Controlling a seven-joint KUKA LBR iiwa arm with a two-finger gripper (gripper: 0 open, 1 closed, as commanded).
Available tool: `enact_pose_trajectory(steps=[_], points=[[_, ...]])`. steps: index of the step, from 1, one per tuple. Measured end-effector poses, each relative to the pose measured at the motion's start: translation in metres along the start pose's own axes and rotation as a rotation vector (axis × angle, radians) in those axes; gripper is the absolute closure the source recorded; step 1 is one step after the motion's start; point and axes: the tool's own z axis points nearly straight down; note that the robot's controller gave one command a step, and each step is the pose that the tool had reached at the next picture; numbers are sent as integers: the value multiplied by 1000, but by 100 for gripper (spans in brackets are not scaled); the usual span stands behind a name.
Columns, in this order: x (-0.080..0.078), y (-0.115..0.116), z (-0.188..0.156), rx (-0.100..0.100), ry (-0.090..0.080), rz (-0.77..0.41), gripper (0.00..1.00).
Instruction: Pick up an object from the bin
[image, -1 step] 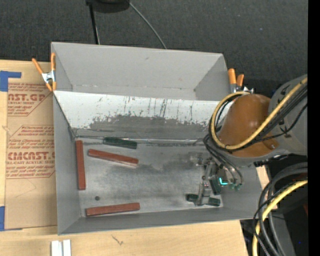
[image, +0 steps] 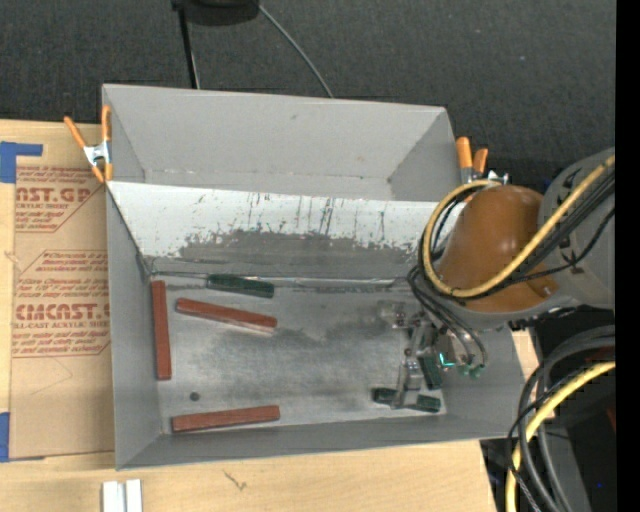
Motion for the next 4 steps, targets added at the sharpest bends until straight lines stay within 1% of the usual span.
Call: enact_pose_trajectory(steps=[1,2,3,4], points=[[-1,-12,24,1,-9,-132,0],[-13,-44,77,-1,0,-400,100],[-13,-44,77,-1,0,-400,100],[-13,-45,-71,0,-4,-401,100]])
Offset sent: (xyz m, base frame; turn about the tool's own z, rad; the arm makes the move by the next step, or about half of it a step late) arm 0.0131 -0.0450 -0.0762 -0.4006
